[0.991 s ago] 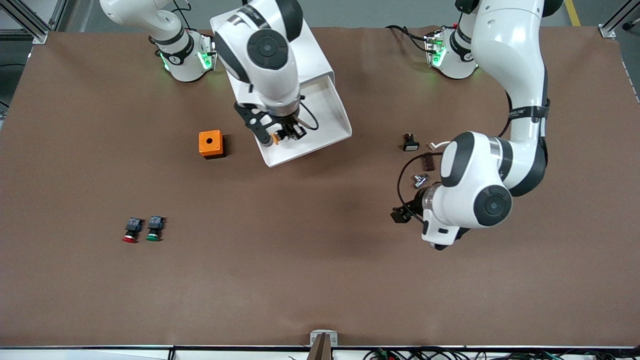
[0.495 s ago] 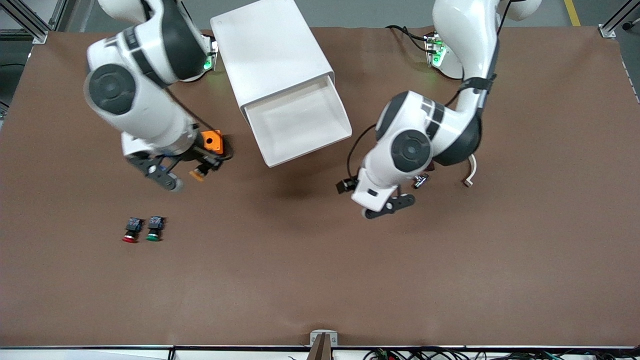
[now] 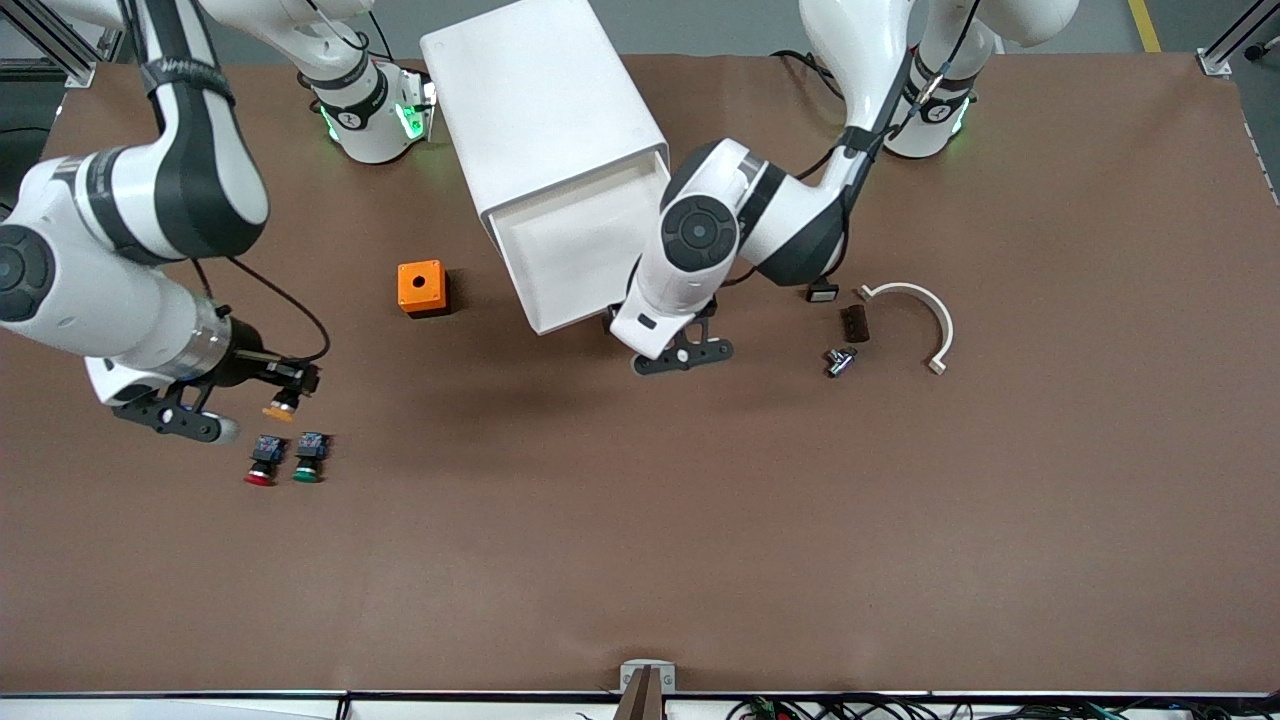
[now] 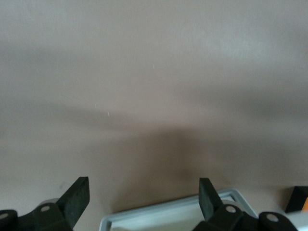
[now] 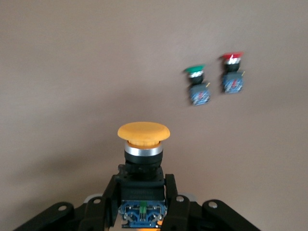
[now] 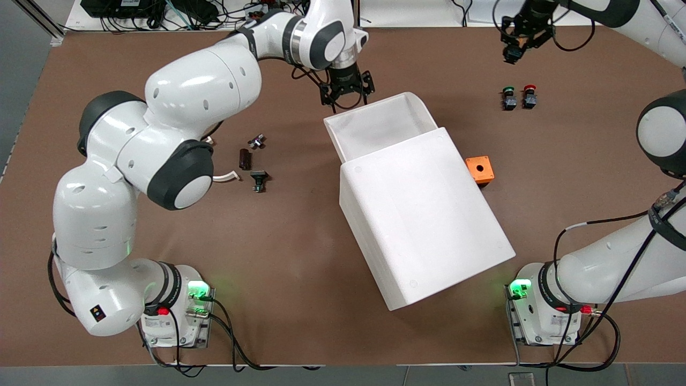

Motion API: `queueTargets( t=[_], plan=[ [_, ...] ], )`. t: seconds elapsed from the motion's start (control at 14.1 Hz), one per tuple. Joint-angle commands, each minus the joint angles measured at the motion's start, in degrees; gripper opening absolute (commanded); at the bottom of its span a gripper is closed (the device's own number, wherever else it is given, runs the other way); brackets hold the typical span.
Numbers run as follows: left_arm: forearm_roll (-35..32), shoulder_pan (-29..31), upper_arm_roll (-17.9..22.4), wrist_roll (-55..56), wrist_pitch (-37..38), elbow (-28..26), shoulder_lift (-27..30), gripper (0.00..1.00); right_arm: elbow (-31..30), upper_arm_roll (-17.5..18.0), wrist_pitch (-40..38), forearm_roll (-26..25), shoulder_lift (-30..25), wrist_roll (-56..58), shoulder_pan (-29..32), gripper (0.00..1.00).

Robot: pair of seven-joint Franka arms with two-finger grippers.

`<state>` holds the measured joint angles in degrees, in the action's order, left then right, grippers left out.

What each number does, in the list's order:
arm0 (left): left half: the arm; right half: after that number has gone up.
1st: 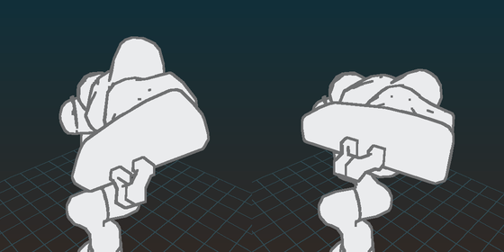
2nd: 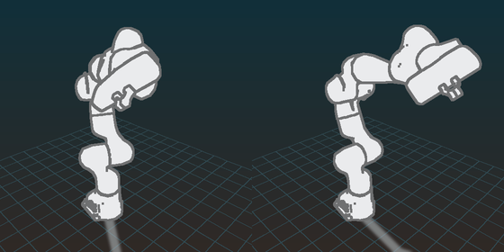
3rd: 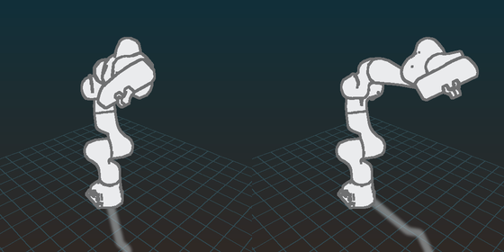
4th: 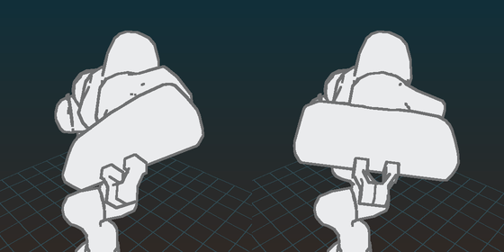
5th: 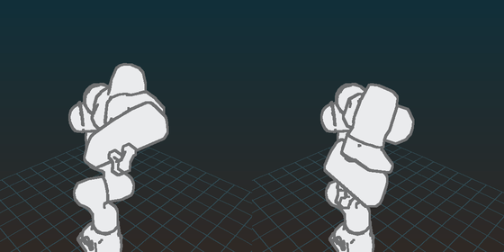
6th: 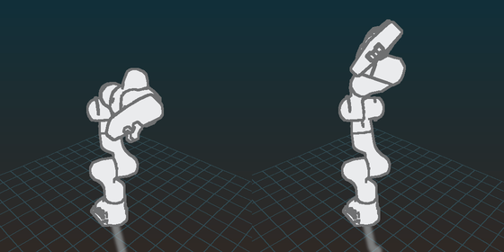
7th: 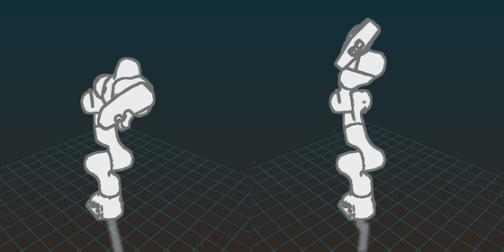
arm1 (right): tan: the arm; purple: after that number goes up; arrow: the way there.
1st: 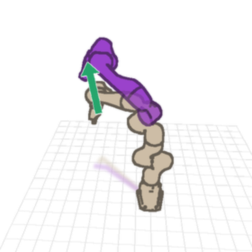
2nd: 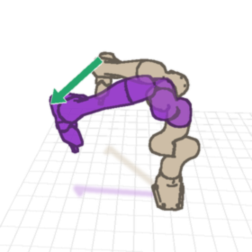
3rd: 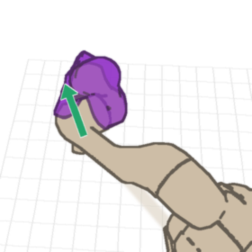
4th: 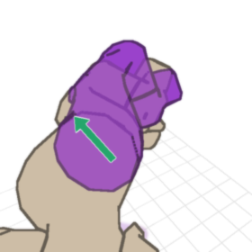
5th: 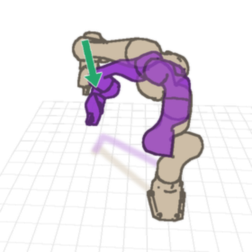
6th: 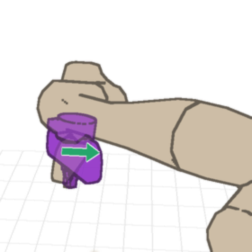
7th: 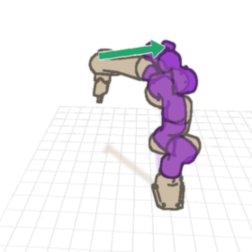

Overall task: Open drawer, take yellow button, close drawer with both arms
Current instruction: 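Carry the yellow button beside the red button with the right gripper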

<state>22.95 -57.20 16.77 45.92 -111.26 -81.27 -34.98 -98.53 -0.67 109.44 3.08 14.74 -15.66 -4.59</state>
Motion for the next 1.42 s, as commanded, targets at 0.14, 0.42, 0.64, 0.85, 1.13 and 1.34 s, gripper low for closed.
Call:
queueTargets(
  t=[0.14, 0.42, 0.64, 0.85, 1.13, 1.34],
  plan=[
    [-1.2, -2.9, -3.9, 7.7, -0.6, -7.8, 7.0, 1.00, -7.3, 1.2, 11.8, -4.7, 3.8, 12.0, 9.0, 0.00],
    [-1.2, -2.9, -9.1, 13.2, -0.6, -10.8, 8.7, 1.00, -7.2, 1.3, 20.1, -5.5, 11.5, 17.1, 14.5, 0.00],
    [-1.2, -3.0, -11.7, 16.1, -0.6, -10.8, 8.4, 1.00, -6.7, 1.2, 24.4, -5.5, 15.0, 19.8, 16.4, 0.00],
    [-1.2, -3.0, -13.2, 18.0, -0.6, -11.5, 8.4, 1.00, -5.6, 1.3, 25.9, -5.5, 17.2, 21.4, 17.2, 0.00],
    [-1.3, -3.3, -14.0, 22.1, -0.6, -11.5, 8.3, 1.00, -3.3, 1.2, 26.0, -5.5, 19.8, 23.7, 18.7, 0.00],
    [-3.1, -2.0, -11.8, 23.9, 0.0, -11.0, 9.6, 1.00, -2.4, 1.2, 26.2, -5.5, 21.2, 24.0, 19.4, 0.00]
  ],
)
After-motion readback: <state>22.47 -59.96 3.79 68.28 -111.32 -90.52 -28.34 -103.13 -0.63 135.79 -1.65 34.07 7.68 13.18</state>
